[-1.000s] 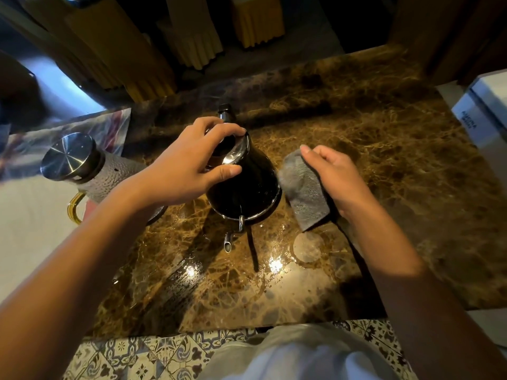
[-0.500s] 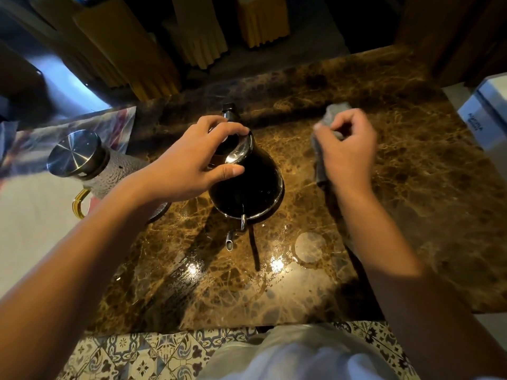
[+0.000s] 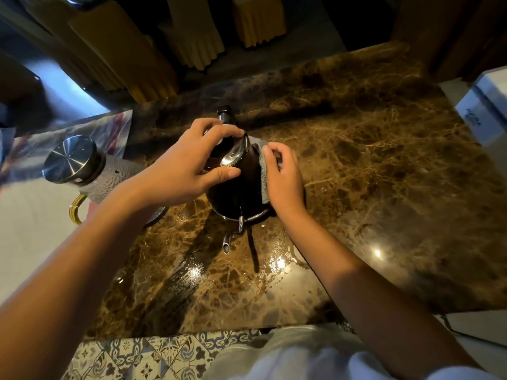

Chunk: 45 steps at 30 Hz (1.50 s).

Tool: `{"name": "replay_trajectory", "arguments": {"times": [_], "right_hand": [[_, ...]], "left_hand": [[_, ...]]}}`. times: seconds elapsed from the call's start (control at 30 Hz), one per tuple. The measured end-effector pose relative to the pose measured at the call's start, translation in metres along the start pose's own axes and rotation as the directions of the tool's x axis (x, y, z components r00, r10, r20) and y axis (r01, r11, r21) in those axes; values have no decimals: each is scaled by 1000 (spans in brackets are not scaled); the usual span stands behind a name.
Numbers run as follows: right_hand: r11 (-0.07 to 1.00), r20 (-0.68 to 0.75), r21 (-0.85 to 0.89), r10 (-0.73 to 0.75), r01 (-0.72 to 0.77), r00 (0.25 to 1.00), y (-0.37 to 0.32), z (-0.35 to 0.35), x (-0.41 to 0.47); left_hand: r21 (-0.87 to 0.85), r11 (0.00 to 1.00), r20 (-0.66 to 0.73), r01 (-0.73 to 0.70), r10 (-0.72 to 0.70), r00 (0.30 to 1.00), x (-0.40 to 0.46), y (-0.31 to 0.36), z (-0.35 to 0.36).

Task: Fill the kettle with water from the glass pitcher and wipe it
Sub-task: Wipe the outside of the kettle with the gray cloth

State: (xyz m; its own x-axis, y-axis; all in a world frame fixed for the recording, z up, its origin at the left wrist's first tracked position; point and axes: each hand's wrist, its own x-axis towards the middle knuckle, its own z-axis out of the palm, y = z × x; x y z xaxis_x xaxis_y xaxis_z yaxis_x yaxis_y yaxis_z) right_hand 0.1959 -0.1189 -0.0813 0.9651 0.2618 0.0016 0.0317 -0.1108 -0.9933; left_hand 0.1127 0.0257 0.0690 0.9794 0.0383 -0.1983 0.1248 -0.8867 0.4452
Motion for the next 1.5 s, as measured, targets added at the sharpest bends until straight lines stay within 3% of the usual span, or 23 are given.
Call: {"name": "replay_trajectory", "arguments": {"times": [0.1, 0.27, 0.37, 0.47, 0.53, 0.6, 0.73, 0.8, 0.93, 1.07, 1.2, 1.33, 1.5], "right_hand": [[998, 122, 40, 36, -41, 992, 3, 5, -5], [998, 66, -11, 55, -54, 996, 16, 9, -44], [990, 8, -74, -124, 124, 992, 6, 20, -67], [966, 43, 12, -260, 259, 965, -14, 27, -45], [984, 76, 83, -164, 157, 984, -26, 23, -16], [999, 126, 23, -32, 29, 992, -31, 17, 6], [1000, 203, 18, 8, -12, 979, -21, 12, 16], [998, 179, 58, -11, 1, 984, -14, 12, 11], [977, -37, 135, -163, 167, 986, -6, 9, 2], [982, 65, 153, -117, 106, 991, -12, 11, 10], [987, 8, 56, -150, 150, 989, -12, 13, 8], [995, -15, 79, -55, 56, 998, -5, 11, -4], [955, -13, 44, -294, 294, 956, -13, 23, -35]], "left_hand": [[-3, 1000, -3, 7, -7, 1000, 1, 1, 0], [29, 999, -24, -15, 15, 1000, 1, -4, 7], [-43, 999, -22, -21, 20, 1000, 0, -8, 9], [-102, 993, -38, -54, 51, 998, 0, -10, 8], [-122, 991, -43, -55, 50, 998, -2, -10, 8], [-128, 991, -38, -34, 30, 999, -2, -8, 8], [-86, 996, -39, -18, 14, 999, -1, -4, 9], [-48, 999, -47, -13, 10, 999, 0, -4, 9], [4, 1000, -31, -8, 8, 999, 3, -7, 7], [15, 1000, -32, -9, 9, 999, 3, -7, 8], [-9, 1000, -43, -19, 19, 999, 2, -6, 8], [-25, 999, -53, -28, 27, 998, 2, -7, 10], [-112, 990, -63, -84, 77, 995, 1, -12, 9]]}}
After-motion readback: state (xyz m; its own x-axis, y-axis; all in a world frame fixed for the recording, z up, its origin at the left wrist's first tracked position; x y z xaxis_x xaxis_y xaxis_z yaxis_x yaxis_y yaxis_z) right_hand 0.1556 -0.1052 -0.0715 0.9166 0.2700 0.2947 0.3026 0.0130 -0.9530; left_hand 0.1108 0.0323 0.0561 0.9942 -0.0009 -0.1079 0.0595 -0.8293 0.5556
